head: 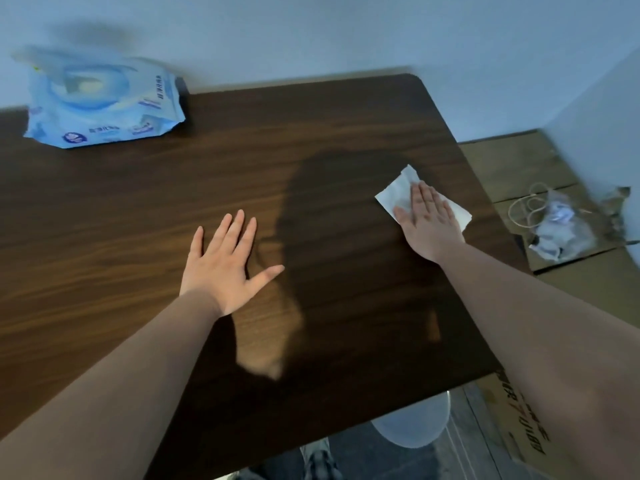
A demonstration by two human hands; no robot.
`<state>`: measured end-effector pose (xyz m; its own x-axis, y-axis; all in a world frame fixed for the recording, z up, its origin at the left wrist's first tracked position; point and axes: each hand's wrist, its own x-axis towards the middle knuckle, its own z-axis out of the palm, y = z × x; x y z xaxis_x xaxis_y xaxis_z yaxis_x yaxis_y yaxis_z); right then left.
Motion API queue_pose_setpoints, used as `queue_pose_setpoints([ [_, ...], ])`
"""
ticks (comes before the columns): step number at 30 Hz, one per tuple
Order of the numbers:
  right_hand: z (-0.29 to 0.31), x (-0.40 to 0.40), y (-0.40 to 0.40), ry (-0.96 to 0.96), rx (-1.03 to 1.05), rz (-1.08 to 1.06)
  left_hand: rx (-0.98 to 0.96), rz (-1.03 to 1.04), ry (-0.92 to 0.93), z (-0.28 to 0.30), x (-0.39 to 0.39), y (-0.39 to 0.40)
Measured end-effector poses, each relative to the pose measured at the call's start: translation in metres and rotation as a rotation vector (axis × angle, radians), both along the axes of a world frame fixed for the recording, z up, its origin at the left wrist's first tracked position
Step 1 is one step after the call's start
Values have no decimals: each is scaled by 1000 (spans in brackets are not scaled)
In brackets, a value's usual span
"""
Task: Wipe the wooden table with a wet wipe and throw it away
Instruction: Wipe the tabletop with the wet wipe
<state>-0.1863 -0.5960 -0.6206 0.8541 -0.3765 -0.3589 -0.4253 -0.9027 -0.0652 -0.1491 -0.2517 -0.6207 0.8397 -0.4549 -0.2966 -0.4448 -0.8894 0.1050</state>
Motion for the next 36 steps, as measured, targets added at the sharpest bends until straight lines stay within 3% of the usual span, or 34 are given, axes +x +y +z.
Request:
queue_pose_setpoints([
  [11,3,-5,16,42,-1,-38,7,-2,79,4,3,1],
  [18,0,1,88,62,15,134,-120,61,120,11,-4,25],
  [36,-1,67,451,59,111,746,-3,621,42,20,-77,347],
])
